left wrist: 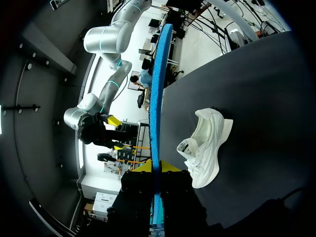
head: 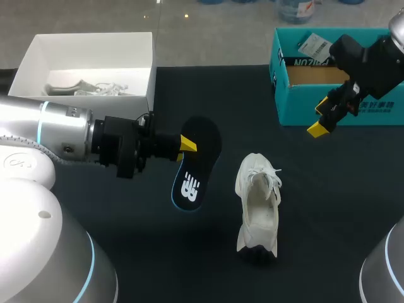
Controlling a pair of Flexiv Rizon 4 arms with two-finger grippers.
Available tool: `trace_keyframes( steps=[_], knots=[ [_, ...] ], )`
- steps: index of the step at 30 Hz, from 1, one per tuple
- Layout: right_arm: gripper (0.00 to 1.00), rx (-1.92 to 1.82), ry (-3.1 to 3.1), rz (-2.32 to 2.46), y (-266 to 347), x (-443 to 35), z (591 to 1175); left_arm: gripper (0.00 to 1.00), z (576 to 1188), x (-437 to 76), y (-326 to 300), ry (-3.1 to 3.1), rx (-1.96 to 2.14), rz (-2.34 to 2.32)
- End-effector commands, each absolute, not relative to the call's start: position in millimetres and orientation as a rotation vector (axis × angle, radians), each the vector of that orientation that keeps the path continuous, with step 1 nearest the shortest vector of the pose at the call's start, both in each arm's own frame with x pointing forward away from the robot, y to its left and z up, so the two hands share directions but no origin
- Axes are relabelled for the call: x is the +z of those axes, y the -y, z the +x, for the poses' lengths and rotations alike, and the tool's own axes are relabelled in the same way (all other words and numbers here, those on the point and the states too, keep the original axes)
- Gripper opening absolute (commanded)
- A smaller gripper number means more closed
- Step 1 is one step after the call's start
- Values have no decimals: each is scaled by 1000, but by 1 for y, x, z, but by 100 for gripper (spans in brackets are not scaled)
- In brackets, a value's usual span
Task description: Take the shoe out of the shoebox, open the shoe tongue, remove and reinsert the insole, then place the shoe into the shoebox
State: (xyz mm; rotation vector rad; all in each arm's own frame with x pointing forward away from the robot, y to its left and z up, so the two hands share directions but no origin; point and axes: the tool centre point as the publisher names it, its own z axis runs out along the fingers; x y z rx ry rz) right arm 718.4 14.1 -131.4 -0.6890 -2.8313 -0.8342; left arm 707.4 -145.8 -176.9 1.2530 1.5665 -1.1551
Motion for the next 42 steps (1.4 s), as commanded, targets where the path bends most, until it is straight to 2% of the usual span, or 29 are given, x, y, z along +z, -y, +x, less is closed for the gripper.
trace_keyframes(
  steps=[1,20,42],
  knots=[
    [100,-829,2831,-688,-15,-133,720,0,708,-177,146,-1566,-1155,1256],
    [100,-810,2844,-781,-4,-134,713,0,708,-177,146,-1566,-1155,1256],
    [100,-609,2907,-739,64,-146,697,0,708,-177,146,-1566,-1155,1256]
  ],
)
